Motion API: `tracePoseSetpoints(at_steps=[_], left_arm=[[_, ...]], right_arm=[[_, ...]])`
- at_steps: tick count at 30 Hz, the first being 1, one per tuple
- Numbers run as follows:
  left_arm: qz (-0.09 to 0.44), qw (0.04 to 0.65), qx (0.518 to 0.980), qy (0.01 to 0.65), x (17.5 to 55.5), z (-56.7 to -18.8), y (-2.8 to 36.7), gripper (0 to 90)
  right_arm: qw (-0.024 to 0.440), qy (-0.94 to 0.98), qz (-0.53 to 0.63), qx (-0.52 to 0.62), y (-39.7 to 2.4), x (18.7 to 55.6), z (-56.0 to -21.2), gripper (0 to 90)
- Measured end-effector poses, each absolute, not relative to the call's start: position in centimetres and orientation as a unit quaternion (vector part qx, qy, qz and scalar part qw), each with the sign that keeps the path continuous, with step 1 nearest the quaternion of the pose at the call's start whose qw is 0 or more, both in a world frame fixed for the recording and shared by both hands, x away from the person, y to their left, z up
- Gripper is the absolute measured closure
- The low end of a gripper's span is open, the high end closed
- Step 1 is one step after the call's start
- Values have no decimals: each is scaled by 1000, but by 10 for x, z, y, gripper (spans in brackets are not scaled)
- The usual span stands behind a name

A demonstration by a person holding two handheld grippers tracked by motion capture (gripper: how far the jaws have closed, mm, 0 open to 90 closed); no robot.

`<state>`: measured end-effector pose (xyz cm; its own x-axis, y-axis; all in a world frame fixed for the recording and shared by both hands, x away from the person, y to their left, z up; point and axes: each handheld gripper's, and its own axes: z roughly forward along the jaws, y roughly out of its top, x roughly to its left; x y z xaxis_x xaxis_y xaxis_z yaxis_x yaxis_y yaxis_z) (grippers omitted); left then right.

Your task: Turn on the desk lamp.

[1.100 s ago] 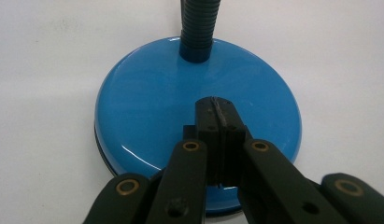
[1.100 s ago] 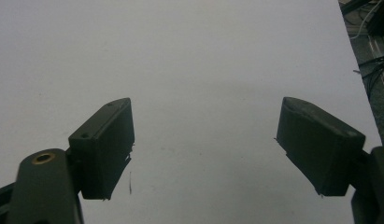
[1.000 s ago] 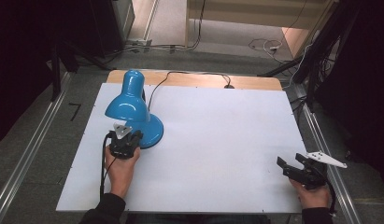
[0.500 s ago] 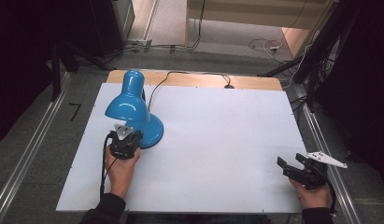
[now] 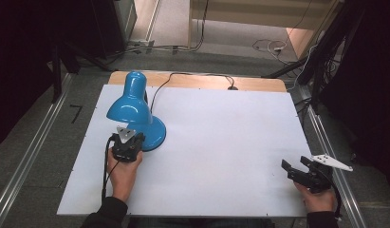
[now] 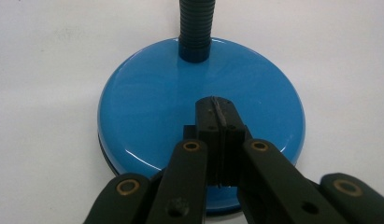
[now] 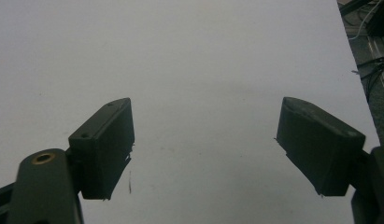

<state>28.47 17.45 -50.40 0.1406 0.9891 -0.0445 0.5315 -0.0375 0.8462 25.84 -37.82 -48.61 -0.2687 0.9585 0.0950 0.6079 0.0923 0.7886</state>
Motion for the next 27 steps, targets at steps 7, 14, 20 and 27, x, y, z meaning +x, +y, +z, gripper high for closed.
tracePoseSetpoints(at_steps=[7,14,20,27], left_arm=[[301,375,659,578,282,-505,175,900],[299,378,657,580,282,-505,175,900],[288,394,651,581,283,-506,177,900],[277,402,648,585,281,-505,176,899]], right_arm=[[232,702,377,558,-378,259,-486,175],[233,703,376,557,-378,259,-486,175],[233,702,377,557,-378,259,-486,175],[231,700,378,560,-379,259,-486,175]])
